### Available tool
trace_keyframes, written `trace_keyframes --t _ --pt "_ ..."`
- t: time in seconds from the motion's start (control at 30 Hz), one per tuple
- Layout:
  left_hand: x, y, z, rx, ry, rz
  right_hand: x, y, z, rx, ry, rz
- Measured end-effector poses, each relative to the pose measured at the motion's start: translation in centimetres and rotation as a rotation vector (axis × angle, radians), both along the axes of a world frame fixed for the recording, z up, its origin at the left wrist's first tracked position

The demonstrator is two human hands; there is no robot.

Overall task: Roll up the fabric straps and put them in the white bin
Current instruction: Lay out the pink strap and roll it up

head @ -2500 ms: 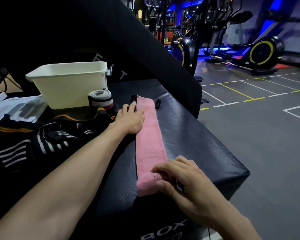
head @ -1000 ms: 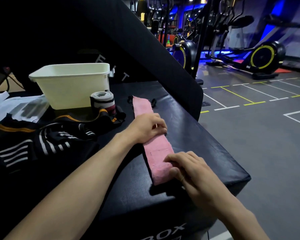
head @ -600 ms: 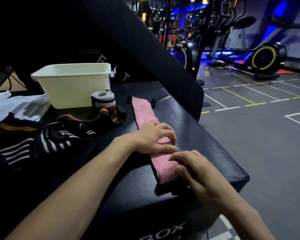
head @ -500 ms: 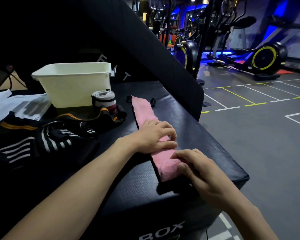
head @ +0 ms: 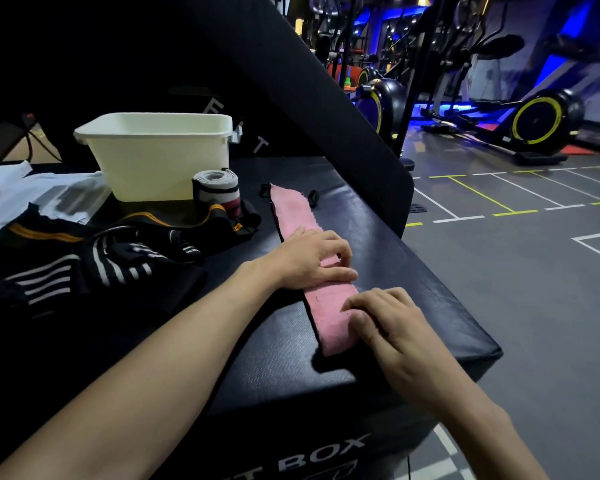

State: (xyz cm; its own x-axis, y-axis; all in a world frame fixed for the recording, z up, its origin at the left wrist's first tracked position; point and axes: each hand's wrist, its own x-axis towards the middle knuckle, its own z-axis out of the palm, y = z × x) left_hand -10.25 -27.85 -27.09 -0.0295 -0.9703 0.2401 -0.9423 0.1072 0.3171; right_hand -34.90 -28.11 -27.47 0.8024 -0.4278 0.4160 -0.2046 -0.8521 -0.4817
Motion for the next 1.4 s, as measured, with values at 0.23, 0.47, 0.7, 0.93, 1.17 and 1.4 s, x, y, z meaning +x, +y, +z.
trace_keyframes --t 0.23,0.47,0.7,0.93,1.17,1.4 --pt "0.3 -0.3 -0.1 -0.018 0.027 0.005 1.6 0.2 0.6 -0.105 0.099 -0.179" --pt "1.3 -1.2 -0.1 -0.040 0.053 0.021 2.5 -0.2 1.4 -0.072 0.133 -0.211" --pt "1.5 -1.2 -0.3 -0.076 0.051 0.027 3.4 1.1 1.3 -0.375 -0.203 -0.196" --pt "1.4 -1.0 -0.1 -0.086 0.050 0.048 1.9 1.3 0.3 -0.453 -0.228 -0.105" --pt "1.4 -1.2 -0.2 -0.077 0.029 0.081 1.4 -0.2 0.3 -0.297 0.045 -0.025" --pt "1.4 -1.0 0.0 -0.075 0.059 0.109 2.3 -0.5 1.8 -0.367 0.124 0.001"
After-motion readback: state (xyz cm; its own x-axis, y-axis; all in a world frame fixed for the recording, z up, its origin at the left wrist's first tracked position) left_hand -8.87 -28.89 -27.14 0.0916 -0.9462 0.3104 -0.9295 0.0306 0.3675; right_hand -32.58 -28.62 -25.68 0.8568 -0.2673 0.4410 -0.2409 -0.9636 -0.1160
